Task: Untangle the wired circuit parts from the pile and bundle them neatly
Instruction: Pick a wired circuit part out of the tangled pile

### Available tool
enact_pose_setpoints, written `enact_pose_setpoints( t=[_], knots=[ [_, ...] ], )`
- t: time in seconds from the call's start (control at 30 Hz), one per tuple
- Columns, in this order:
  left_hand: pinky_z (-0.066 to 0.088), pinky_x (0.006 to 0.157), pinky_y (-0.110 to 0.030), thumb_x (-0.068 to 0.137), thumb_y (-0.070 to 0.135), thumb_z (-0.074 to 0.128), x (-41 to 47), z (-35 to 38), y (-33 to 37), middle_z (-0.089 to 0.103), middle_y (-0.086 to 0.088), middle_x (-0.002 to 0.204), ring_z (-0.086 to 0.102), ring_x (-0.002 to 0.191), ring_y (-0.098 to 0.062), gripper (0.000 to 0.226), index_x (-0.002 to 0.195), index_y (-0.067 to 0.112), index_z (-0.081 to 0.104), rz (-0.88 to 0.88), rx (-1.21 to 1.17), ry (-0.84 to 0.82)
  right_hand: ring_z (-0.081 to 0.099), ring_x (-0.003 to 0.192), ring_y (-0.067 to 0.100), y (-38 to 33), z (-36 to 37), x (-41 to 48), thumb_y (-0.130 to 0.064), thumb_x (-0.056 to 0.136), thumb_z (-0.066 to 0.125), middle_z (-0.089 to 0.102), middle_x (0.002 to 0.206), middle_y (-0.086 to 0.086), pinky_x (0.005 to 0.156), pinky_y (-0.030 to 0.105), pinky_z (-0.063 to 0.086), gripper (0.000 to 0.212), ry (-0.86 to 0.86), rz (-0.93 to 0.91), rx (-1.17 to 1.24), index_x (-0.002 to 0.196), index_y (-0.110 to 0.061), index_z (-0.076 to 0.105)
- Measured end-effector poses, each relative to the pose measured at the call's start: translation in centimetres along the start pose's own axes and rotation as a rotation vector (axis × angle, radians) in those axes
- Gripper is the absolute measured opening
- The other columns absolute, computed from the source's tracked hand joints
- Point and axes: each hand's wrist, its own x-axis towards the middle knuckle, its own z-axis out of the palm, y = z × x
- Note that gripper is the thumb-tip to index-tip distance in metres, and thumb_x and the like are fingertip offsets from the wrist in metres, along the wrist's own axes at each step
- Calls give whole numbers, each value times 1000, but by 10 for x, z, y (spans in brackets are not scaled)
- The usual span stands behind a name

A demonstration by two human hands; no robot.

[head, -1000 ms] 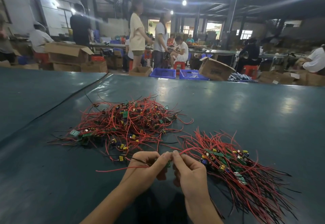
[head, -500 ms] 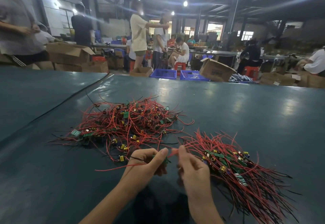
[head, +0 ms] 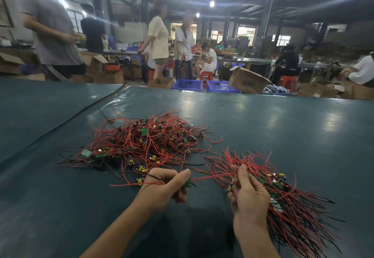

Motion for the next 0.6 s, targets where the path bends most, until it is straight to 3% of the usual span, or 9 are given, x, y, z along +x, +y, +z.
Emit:
enact_pose_setpoints(
  t=[0.17,0.33,0.5,0.6],
  knots=[
    [49,52,-24,67,54,66,2,2,-5,70,-17,68,60,53,-17,44,59,11,72,-161,-244,75,35,40,2,2,4,-6,-28,93,61,52,56,-4,36,15,30,29,-14,-80,-3,71,-16,76],
    [51,52,-20,61,20,86,3,-2,-10,71,-15,76,64,59,-15,23,80,9,77,-153,-415,-14,36,41,2,0,4,-5,-31,93,61,52,53,-9,37,15,31,30,35,-105,23,71,-19,78],
    [56,62,-22,64,1,79,5,-3,-11,71,-17,87,68,67,-17,29,92,9,77,-176,-531,-10,33,43,6,0,3,-4,-31,94,60,51,55,-7,36,17,25,30,46,-105,63,74,-16,76],
    [57,60,-22,71,1,74,7,-3,-7,70,-18,88,66,64,-16,20,90,6,76,-153,-650,59,33,40,6,-5,3,-7,-49,88,52,51,58,-2,36,17,25,46,-63,-49,208,72,-14,77]
  ],
)
